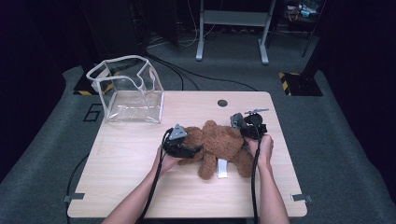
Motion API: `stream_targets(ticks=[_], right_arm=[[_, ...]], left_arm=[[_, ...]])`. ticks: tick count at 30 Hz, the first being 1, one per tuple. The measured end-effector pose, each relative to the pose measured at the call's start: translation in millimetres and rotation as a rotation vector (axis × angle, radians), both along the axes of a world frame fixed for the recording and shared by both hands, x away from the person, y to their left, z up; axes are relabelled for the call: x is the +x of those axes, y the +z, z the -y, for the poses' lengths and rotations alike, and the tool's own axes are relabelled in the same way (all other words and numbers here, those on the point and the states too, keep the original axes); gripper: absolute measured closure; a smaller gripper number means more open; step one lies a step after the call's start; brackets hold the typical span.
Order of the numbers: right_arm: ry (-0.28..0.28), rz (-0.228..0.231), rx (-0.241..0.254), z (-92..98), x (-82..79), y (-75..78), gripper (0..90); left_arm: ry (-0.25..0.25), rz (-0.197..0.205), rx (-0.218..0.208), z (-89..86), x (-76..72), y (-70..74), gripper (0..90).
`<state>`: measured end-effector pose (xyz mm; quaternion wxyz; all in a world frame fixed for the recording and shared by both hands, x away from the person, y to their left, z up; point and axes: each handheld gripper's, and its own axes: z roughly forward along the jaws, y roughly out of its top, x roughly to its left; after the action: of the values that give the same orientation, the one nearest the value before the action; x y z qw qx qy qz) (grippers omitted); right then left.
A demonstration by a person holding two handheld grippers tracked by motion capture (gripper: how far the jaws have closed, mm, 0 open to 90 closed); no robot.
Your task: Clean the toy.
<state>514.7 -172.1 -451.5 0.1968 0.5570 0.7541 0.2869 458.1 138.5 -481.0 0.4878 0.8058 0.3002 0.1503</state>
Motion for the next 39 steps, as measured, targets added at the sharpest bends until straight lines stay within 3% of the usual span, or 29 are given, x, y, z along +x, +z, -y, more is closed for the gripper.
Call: stream_targets(ticks=[6, 8, 10, 11, 14, 17, 19, 24, 27, 31, 34, 36, 37, 39], right_arm=[[-0.134, -0.021, -0.119, 20.0, 3.4, -5.3, 72.4], [-0.179, -0.029, -0.115, 36.1, 0.5, -5.5, 72.3], [-0.198, -0.022, -0.05, 48.9, -5.2, -2.0, 72.4], [-0.194, -0.019, -0.051, 54.7, -7.5, 1.9, 72.3], [-0.169, 0.028, 0.016, 66.7, -16.4, 20.5, 72.4], [-0.133, 0.068, 0.077, 62.0, -25.5, 38.0, 72.4], [-0.08, 0.082, 0.077, 50.3, -27.3, 41.1, 72.4], [0.042, 0.039, 0.083, 14.5, -18.0, 26.3, 72.6], [0.061, -0.022, 0.041, 0.6, -6.6, 16.2, 72.9], [0.036, -0.055, 0.034, 1.1, 6.1, -0.8, 72.9], [-0.028, -0.059, 0.035, 6.0, 8.8, -4.8, 73.0], [-0.059, -0.052, -0.037, 10.8, 11.2, -6.1, 73.0], [-0.088, -0.056, -0.038, 14.1, 11.6, -7.1, 73.1], [-0.141, -0.069, -0.091, 22.7, 12.7, -9.7, 73.1]], left_arm=[[0.002, -0.002, -0.006, -0.7, -0.1, 0.4, 18.2], [0.002, -0.003, -0.01, -0.9, -0.5, 0.4, 18.2], [0.0, 0.001, -0.012, -0.6, 1.8, 0.3, 18.2], [-0.006, 0.003, 0.012, -0.3, 3.5, 1.1, 18.2], [-0.018, 0.018, 0.033, 0.6, 4.9, 1.7, 18.2], [-0.027, 0.008, 0.026, -2.1, 2.2, 4.3, 18.2], [-0.022, 0.016, 0.026, -2.3, -0.8, 2.8, 18.2], [-0.002, -0.002, -0.032, -2.4, 0.0, 1.5, 18.2], [-0.005, -0.002, -0.005, -1.6, 4.3, 2.7, 18.2], [-0.001, 0.005, 0.002, -0.9, 0.5, 3.0, 18.2], [-0.006, 0.001, 0.008, -1.2, -0.4, 3.6, 18.2], [0.003, -0.002, -0.004, -1.1, -0.7, 3.0, 18.2], [0.001, -0.002, -0.008, -1.9, -1.1, 2.8, 18.2], [0.0, 0.003, -0.001, -2.1, -2.0, 2.1, 18.2]])
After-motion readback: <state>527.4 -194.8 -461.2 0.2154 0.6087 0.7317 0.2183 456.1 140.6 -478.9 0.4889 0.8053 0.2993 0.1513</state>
